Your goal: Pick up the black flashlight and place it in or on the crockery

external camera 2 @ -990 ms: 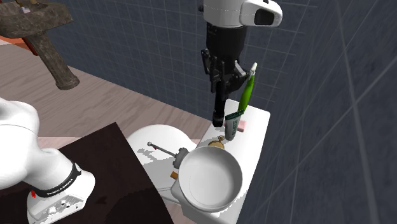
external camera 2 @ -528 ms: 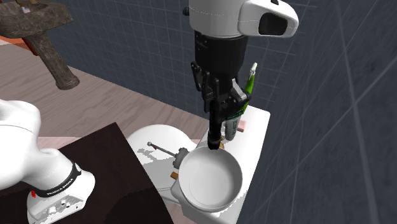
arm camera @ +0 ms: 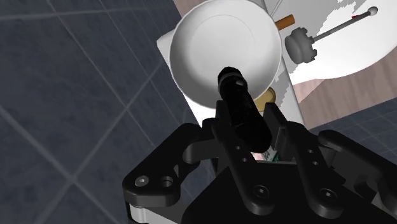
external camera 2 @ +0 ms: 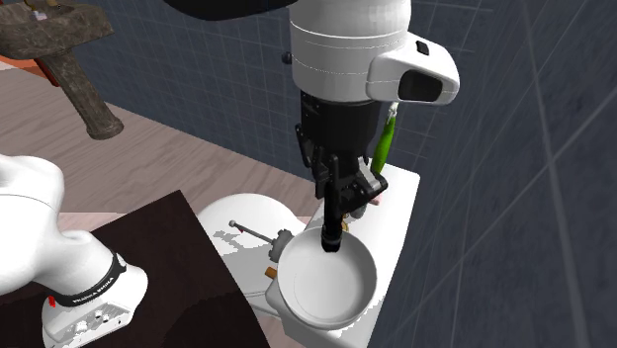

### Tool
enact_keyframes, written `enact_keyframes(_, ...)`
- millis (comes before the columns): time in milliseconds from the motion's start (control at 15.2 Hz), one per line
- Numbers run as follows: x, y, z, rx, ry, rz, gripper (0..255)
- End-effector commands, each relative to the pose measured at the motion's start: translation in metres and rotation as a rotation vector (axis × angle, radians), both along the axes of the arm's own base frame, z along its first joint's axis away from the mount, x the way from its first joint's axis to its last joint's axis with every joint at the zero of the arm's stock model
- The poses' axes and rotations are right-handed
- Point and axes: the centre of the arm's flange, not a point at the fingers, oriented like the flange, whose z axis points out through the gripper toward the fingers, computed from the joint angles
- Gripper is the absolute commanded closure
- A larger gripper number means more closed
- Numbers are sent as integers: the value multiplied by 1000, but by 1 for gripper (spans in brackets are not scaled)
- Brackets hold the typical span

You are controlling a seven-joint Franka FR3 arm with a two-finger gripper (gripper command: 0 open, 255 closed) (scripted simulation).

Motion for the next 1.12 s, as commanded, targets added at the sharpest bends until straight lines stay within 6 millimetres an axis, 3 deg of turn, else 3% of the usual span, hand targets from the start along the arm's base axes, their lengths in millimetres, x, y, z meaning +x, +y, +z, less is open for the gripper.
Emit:
enact_keyframes(0,-1,0,-10,0,0,0,255)
enact_keyframes(1056,-1,0,-96,0,0,0,255)
